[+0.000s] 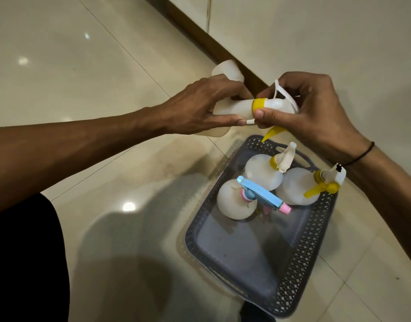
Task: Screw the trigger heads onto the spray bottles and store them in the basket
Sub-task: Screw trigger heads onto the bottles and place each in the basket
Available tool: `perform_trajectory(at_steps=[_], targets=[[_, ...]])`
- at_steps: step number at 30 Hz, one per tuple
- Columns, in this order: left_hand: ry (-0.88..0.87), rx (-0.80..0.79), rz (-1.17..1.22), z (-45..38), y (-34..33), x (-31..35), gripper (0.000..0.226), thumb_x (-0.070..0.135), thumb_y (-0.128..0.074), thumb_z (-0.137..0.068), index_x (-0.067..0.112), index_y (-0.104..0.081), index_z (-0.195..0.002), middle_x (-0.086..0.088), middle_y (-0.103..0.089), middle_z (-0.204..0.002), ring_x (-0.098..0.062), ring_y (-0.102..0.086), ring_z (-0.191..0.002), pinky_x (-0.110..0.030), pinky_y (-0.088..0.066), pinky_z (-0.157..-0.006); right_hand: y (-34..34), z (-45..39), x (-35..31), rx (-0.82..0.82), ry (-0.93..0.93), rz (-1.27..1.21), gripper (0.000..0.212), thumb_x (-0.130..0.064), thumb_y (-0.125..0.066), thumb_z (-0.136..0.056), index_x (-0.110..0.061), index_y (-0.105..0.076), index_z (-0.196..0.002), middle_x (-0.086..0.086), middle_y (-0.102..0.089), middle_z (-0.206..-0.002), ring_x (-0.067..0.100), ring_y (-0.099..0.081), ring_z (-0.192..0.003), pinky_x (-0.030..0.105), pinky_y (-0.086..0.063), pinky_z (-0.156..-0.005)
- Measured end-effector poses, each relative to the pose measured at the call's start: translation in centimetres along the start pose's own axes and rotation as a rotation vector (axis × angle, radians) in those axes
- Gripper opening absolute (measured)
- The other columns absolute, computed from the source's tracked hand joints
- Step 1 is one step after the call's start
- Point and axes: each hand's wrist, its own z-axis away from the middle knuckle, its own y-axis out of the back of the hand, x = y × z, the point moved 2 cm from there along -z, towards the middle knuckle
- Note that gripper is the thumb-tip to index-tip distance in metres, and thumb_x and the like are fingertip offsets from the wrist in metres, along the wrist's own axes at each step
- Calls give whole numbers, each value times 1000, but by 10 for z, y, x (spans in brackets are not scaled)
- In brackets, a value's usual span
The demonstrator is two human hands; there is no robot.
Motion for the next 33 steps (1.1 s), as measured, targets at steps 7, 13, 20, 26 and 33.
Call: perform_trajectory(at_steps=[7,13,20,26,33], targets=[[16,284,-124,-3,-10,19,36,40,-76,-90,7,-70,-102,-4,-72,-101,-28,-58,-95,-44,-51,-74,-23,-2,0,218,-201,-233,54,-18,-90,-80,20,-54,-94,34,-71,-78,34,-79,-64,48,-66,-59],[-41,242,-110,-13,-3,21,55,53,-83,-86,6,-71,-112,-10,-69,-111,-33,-59,-105,-44,-51,-87,-17,1,-4,236,-122,-75,49,-28,-89,-80,11,-59,-85,17,-72,-65,27,-78,-59,55,-64,-57],[771,-158,841,-12,30,-51,87,82,-25,-95,22,-58,-148,-8,-69,-138,-27,-69,-127,-51,-61,-93,2,3,-6,272,-59,41,49,-32,-87,-81,9,-61,-85,14,-74,-66,21,-78,-59,56,-62,-57],[897,-576,1055,-1,13,-74,107,90,-22,-94,3,-65,-138,-34,-76,-107,-25,-73,-60,-29,-63,-52,-12,3,-17,205,58,225,48,-43,-86,-83,1,-65,-86,5,-75,-69,23,-77,-64,52,-58,-64],[348,-532,1478,6,38,-87,93,10,-72,-81,32,-35,-164,-9,-34,-172,-49,-43,-151,-71,-49,-106,-16,4,-8,329,-203,-286,49,-15,-85,-86,23,-56,-97,31,-70,-73,26,-76,-57,45,-66,-59]])
